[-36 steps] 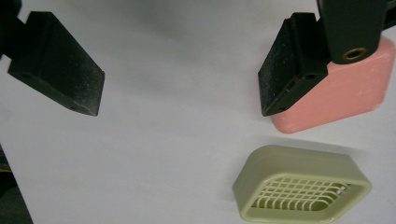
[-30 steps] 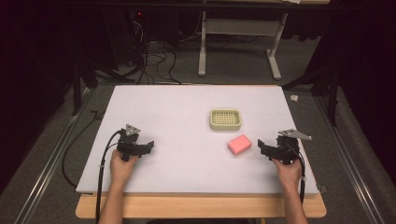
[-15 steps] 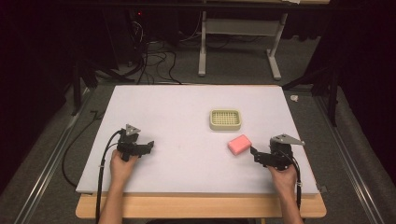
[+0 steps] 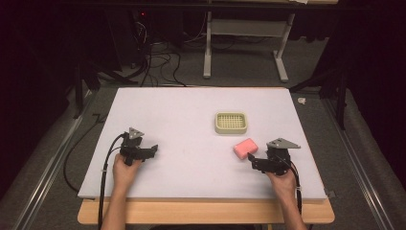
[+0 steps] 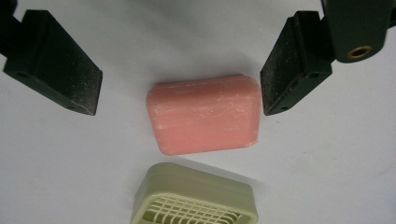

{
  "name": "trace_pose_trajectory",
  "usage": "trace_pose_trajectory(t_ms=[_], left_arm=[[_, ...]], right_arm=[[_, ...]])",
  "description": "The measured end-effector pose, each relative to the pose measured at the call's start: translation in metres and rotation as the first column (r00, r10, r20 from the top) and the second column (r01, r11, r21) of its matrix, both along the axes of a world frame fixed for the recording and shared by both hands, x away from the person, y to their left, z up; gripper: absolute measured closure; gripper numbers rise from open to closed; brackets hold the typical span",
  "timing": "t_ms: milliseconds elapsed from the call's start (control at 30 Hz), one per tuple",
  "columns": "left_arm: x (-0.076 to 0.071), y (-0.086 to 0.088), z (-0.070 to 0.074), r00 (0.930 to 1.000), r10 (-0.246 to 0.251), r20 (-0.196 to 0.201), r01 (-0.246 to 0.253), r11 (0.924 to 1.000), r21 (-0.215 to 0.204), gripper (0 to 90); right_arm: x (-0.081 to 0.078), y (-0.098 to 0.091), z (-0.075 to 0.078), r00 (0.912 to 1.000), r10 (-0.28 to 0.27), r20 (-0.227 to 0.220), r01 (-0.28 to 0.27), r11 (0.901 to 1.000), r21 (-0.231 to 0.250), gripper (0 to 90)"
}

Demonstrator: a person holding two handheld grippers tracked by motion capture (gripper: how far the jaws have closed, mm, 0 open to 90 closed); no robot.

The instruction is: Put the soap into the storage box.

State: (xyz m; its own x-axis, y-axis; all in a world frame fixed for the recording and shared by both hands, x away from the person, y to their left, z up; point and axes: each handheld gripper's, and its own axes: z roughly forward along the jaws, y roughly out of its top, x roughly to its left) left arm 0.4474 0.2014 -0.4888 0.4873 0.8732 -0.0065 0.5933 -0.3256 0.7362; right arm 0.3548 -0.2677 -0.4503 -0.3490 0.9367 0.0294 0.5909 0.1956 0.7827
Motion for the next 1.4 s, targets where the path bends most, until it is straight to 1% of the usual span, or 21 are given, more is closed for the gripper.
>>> trace_pose_trajectory(t_ms=[133,167,333,467,567,767,867,1033,1200,1400], left_arm=[[0.000,0.000,0.000,1.0000,0.000,0.000,0.000,1.0000,0.001,19.2],[0.000,0.000,0.000,1.0000,0.002,0.001,-0.002,1.0000,-0.001,19.2],[0.000,0.000,0.000,1.0000,0.001,0.001,-0.001,1.0000,0.000,19.3],[0.000,0.000,0.000,1.0000,0.002,0.001,-0.002,1.0000,-0.002,19.3],[0.000,0.000,0.000,1.0000,0.002,0.001,-0.002,1.0000,-0.002,19.3],[0.000,0.000,0.000,1.0000,0.002,0.001,-0.002,1.0000,-0.002,19.3],[0.000,0.000,0.000,1.0000,0.002,0.001,-0.002,1.0000,-0.002,19.3],[0.000,0.000,0.000,1.0000,0.001,0.002,-0.001,1.0000,0.000,19.3],[0.000,0.000,0.000,1.0000,0.002,0.002,-0.002,1.0000,-0.001,19.3],[0.000,0.000,0.000,1.0000,0.002,0.002,-0.002,1.0000,-0.001,19.3]], right_arm=[[0.003,0.005,-0.001,0.9999,0.015,0.004,-0.015,0.9999,0.001,13.5],[0.003,0.006,0.000,0.9999,0.012,-0.001,-0.012,0.9999,0.006,13.5],[0.010,0.012,-0.001,0.9995,0.030,0.000,-0.030,0.9995,0.010,13.3],[0.015,0.016,-0.003,0.9992,0.040,-0.004,-0.040,0.9991,-0.011,13.1],[0.019,0.019,-0.003,0.9991,0.043,-0.004,-0.043,0.9990,-0.014,13.1],[0.026,0.024,-0.005,0.9986,0.051,-0.010,-0.052,0.9980,-0.036,13.0],[0.029,0.025,-0.007,0.9986,0.050,-0.014,-0.051,0.9977,-0.045,13.0],[0.033,0.027,-0.012,0.9985,0.049,-0.026,-0.050,0.9978,-0.043,12.8],[0.036,0.030,-0.015,0.9986,0.043,-0.031,-0.045,0.9965,-0.071,12.4],[0.040,0.031,-0.022,0.9972,0.044,-0.060,-0.049,0.9958,-0.078,12.4]])
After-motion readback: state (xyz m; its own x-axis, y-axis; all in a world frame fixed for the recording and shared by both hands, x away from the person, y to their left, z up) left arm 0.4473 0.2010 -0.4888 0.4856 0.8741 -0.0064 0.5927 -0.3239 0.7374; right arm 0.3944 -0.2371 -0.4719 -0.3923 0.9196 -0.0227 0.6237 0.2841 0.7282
